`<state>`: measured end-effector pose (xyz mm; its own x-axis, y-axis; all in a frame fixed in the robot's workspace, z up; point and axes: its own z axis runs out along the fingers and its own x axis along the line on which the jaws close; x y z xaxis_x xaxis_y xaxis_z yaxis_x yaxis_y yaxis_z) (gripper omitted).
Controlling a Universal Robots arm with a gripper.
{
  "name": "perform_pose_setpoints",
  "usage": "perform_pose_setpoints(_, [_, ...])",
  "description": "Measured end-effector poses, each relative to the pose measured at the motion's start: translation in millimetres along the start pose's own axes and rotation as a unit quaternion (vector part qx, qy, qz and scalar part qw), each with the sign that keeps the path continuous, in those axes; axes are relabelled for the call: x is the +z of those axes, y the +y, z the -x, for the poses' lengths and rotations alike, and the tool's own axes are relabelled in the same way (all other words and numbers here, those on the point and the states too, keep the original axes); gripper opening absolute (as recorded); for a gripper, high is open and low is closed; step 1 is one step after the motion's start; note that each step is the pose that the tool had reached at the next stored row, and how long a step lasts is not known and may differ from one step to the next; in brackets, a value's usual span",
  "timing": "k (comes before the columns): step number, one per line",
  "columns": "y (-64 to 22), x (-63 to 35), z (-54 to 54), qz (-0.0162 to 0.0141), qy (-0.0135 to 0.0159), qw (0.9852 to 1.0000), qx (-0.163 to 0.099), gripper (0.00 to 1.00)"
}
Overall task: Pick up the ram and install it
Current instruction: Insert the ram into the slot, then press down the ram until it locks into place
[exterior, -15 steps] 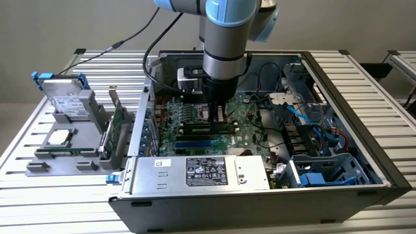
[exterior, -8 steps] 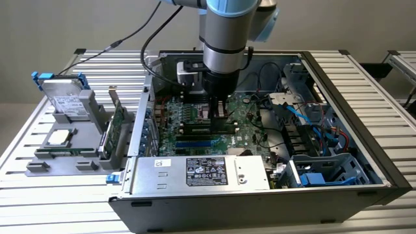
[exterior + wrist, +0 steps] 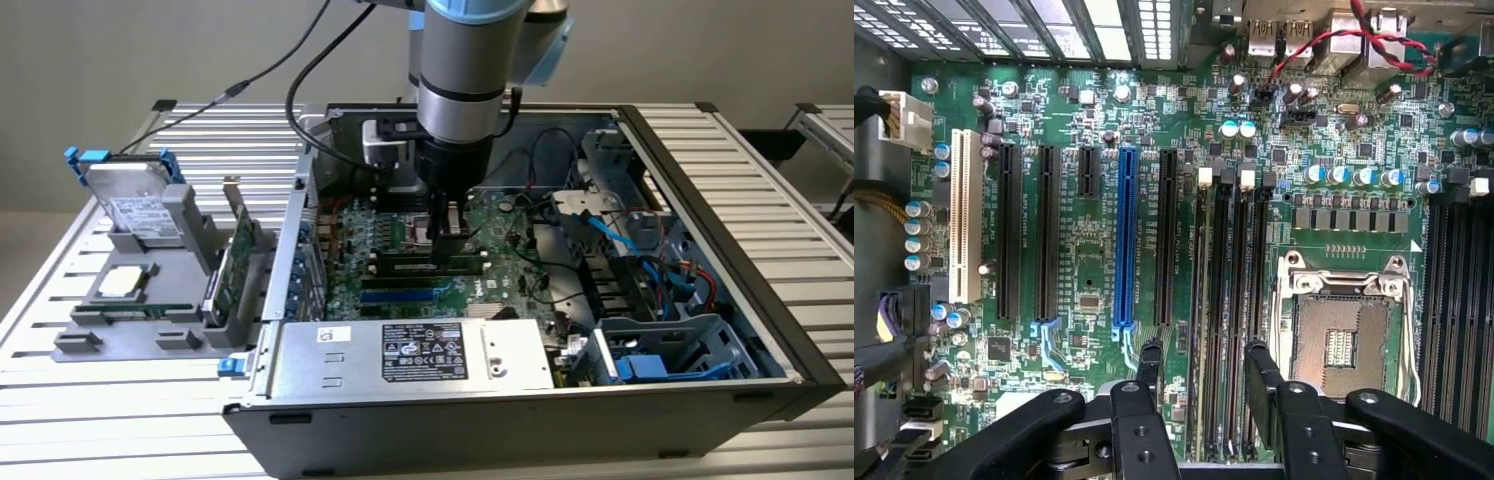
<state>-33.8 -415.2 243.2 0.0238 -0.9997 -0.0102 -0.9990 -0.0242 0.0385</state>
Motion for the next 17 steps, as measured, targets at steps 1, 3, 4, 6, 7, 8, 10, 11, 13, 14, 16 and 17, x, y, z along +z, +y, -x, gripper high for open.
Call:
perform_pose_setpoints(1, [0.0, -0.4, 0.0, 0.0000, 0.0000, 1.0000, 0.000, 0.46])
perform_pose_setpoints(3, [0.0, -0.9, 0.0, 0.0000, 0.0000, 1.0000, 0.000, 0.46])
perform_pose_setpoints(4, [0.0, -1.0, 0.0, 0.0000, 0.0000, 1.0000, 0.000, 0.46])
perform_pose_setpoints(6, [0.1, -1.1, 0.0, 0.0000, 0.0000, 1.0000, 0.000, 0.46])
perform_pose_setpoints(7, [0.0, -1.2, 0.0, 0.0000, 0.0000, 1.0000, 0.000, 0.46])
perform_pose_setpoints(8, [0.1, -1.3, 0.0, 0.0000, 0.0000, 1.0000, 0.000, 0.46])
perform_pose_setpoints(10, [0.1, -1.5, 0.0, 0.0000, 0.0000, 1.0000, 0.000, 0.46])
perform_pose_setpoints(11, [0.1, -1.5, 0.0, 0.0000, 0.0000, 1.0000, 0.000, 0.46])
perform_pose_setpoints(13, [0.1, -1.5, 0.0, 0.0000, 0.0000, 1.0000, 0.000, 0.48])
perform_pose_setpoints(14, [0.1, -1.5, 0.0, 0.0000, 0.0000, 1.0000, 0.000, 0.54])
perform_pose_setpoints(16, [0.1, -1.6, 0.0, 0.0000, 0.0000, 1.0000, 0.000, 0.60])
perform_pose_setpoints(17, [0.1, -1.6, 0.0, 0.0000, 0.0000, 1.0000, 0.000, 0.60])
